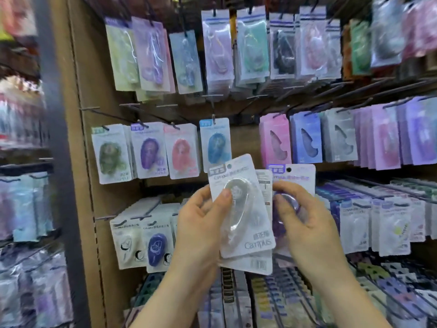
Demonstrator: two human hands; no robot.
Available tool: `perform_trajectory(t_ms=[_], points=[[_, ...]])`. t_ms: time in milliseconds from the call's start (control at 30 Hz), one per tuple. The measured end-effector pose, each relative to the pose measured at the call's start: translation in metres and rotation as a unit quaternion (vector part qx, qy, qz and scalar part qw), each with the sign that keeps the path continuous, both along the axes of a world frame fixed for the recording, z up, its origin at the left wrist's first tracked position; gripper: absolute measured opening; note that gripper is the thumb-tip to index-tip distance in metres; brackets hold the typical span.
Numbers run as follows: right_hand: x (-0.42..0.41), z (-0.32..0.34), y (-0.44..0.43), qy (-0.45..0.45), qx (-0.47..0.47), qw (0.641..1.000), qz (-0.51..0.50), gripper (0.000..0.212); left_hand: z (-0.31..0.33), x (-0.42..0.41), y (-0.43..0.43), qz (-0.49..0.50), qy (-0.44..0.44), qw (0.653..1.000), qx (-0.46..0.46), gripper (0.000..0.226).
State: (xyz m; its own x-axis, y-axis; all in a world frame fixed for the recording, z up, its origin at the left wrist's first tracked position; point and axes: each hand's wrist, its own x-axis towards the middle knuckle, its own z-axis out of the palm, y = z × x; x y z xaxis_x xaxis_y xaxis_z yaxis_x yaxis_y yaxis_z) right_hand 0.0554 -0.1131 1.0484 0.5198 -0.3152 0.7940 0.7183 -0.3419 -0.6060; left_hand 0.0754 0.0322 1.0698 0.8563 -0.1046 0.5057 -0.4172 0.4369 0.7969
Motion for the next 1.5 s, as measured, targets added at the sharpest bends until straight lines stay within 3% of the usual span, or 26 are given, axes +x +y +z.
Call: perform_trajectory(t_ms=[67, 167, 233, 300, 367, 467, 633, 833, 933, 1167, 1500], points=[[0.006, 0.011, 0.007, 0.003, -0.004, 1.0, 0.02, 0.022, 0.007, 0.003, 0.002, -0.006, -0.014, 1.0, 0.005, 0.034], [0.01, 0.02, 0.021, 0.051, 0.054, 0.987, 0.139, 0.024, 0.012, 0.004, 0.004, -0.011, -0.023, 1.0, 0.001, 0.037], [0.011, 0.022, 0.028, 0.078, 0.079, 0.975, 0.193, 0.036, 0.012, 0.006, 0.009, -0.008, -0.029, 1.0, 0.0, 0.039], [0.013, 0.021, 0.032, 0.098, 0.089, 0.964, 0.231, 0.045, 0.011, 0.01, 0.013, 0.0, -0.032, 0.999, -0.003, 0.034], [0.017, 0.022, 0.036, 0.109, 0.087, 0.96, 0.243, 0.042, 0.01, 0.015, 0.017, 0.018, -0.031, 0.999, -0.004, 0.032], [0.027, 0.022, 0.039, 0.12, 0.089, 0.959, 0.239, 0.032, 0.008, 0.023, 0.023, 0.035, -0.026, 0.999, -0.006, 0.036], [0.033, 0.023, 0.034, 0.097, 0.097, 0.965, 0.222, 0.036, 0.013, 0.034, 0.036, -0.002, 0.01, 0.999, -0.035, 0.031], [0.031, 0.035, 0.013, 0.075, 0.051, 0.986, 0.139, 0.035, 0.037, 0.046, 0.056, 0.121, -0.117, 0.984, 0.066, 0.044], [0.03, 0.042, -0.002, 0.073, 0.082, 0.987, 0.114, 0.035, 0.049, 0.06, 0.049, 0.125, -0.173, 0.97, 0.115, 0.036], [0.032, 0.047, -0.039, 0.104, 0.215, 0.965, 0.106, 0.034, 0.091, 0.083, -0.019, 0.126, -0.233, 0.945, 0.189, 0.038], [0.037, 0.06, -0.084, 0.098, 0.19, 0.97, 0.118, 0.035, 0.094, 0.101, -0.063, 0.215, -0.247, 0.913, 0.244, 0.05]])
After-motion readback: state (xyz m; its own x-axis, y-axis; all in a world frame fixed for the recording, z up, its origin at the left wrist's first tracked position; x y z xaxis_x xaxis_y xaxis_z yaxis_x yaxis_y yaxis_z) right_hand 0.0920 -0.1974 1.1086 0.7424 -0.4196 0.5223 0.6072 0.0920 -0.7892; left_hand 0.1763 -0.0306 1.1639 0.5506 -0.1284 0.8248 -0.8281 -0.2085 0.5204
